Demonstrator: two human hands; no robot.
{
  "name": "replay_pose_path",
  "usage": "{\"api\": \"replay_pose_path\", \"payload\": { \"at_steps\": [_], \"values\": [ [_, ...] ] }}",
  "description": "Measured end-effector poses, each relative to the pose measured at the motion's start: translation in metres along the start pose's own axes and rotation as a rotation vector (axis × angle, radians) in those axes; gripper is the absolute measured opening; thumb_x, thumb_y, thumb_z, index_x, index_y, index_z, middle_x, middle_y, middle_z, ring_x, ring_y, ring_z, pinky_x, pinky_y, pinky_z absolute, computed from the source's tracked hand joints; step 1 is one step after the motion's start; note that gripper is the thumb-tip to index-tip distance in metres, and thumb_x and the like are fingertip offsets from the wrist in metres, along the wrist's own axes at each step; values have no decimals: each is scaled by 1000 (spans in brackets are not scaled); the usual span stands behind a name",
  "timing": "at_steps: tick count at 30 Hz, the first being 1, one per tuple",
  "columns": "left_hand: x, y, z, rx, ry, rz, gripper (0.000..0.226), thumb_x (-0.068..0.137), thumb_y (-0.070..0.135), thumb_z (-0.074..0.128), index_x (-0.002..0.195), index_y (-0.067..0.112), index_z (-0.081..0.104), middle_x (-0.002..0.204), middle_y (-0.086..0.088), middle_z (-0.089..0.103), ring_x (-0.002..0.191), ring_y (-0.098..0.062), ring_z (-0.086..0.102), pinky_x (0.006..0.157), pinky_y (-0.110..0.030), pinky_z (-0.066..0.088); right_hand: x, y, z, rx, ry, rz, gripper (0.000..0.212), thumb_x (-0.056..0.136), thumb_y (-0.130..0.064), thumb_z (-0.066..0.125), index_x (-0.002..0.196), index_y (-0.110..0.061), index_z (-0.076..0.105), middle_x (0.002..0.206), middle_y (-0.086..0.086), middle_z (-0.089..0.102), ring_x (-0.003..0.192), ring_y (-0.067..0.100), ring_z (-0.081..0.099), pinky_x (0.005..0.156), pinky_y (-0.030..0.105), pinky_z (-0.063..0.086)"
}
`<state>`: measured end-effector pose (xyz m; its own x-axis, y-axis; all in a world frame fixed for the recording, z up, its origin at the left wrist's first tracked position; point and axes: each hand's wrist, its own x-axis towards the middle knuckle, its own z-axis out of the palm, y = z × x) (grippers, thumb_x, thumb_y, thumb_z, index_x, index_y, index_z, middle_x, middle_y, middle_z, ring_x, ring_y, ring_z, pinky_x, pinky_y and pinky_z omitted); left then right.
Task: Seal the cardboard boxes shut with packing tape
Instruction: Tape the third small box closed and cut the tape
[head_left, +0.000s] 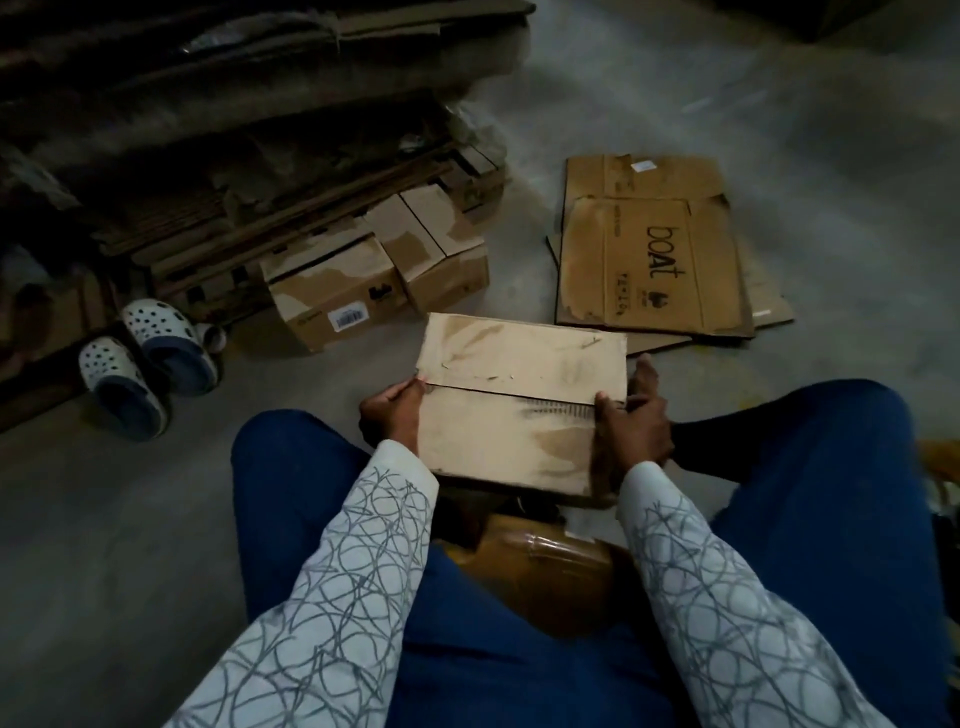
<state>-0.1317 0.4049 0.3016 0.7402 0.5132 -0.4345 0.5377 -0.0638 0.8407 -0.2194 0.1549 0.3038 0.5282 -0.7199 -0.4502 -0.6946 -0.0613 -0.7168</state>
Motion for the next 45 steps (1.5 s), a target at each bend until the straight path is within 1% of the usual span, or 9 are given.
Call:
{"api": "replay_pose_path", "payload": {
  "at_steps": [5, 17, 21, 24, 28, 32, 36, 41, 45],
  "values": [
    [11, -12, 0, 25, 3, -43, 39, 67, 43, 87, 98, 19, 81, 86, 9, 76, 85, -16, 70, 88, -30, 59, 8, 9, 19, -102, -41, 60, 50, 92, -53, 62, 124, -16, 68, 128, 13, 66, 118, 36, 61, 101, 38, 45],
    [23, -19, 16, 90, -15, -18, 40, 70, 40, 87, 101, 16, 79, 88, 7, 75, 86, -18, 70, 88, -32, 59, 19, 26, 29, 7, 4, 141, 45, 89, -48, 69, 125, -20, 71, 129, 12, 66, 121, 36, 59, 99, 33, 44],
    [15, -6, 22, 365, 67, 206, 26, 86, 28, 73, 104, 9, 78, 100, -10, 77, 91, -30, 70, 81, -29, 52, 18, 29, 34, 89, 15, 166, 47, 84, -51, 73, 123, -25, 72, 124, 10, 69, 118, 34, 61, 100, 33, 44],
    [11, 9, 34, 570, 148, 441, 23, 92, 19, 63, 84, 2, 76, 91, -23, 73, 82, -40, 66, 68, -30, 37, 16, 30, 39, 215, 34, 196, 49, 80, -52, 77, 121, -24, 73, 120, 5, 71, 115, 29, 63, 102, 32, 47],
    [35, 23, 55, 592, 206, 593, 23, 88, 19, 57, 70, 9, 68, 83, -20, 68, 76, -37, 61, 66, -36, 45, 19, 31, 55, 350, -10, 227, 44, 76, -54, 81, 109, -25, 77, 102, -3, 74, 103, 20, 66, 94, 28, 48],
    [80, 45, 80, 567, 247, 720, 19, 88, 19, 57, 89, 13, 74, 94, -12, 70, 88, -33, 61, 83, -43, 51, 27, 32, 90, 425, -86, 265, 30, 63, -57, 87, 82, -35, 80, 78, -9, 76, 85, 15, 72, 81, 38, 60],
    [159, 87, 119, 651, 220, 875, 22, 92, 24, 53, 91, 13, 72, 99, -12, 66, 97, -34, 57, 90, -47, 46, 83, -11, 140, 308, -212, 199, 54, 46, -70, 87, 69, -21, 79, 64, -1, 73, 67, 20, 73, 70, 50, 62],
    [282, 173, 192, 828, 173, 972, 40, 93, 37, 45, 112, 10, 68, 122, -19, 61, 115, -38, 54, 100, -45, 41, 177, -119, 210, 182, -191, -27, 50, 61, -63, 86, 61, -14, 76, 54, -2, 69, 57, 13, 71, 63, 34, 59],
    [362, 237, 252, 920, 88, 903, 53, 100, 39, 45, 144, 10, 47, 154, -20, 37, 140, -38, 35, 116, -43, 29, 222, -192, 260, 314, -264, -82, 35, 71, -41, 89, 67, -9, 75, 61, 3, 73, 59, 16, 73, 64, 41, 63]
  ]
}}
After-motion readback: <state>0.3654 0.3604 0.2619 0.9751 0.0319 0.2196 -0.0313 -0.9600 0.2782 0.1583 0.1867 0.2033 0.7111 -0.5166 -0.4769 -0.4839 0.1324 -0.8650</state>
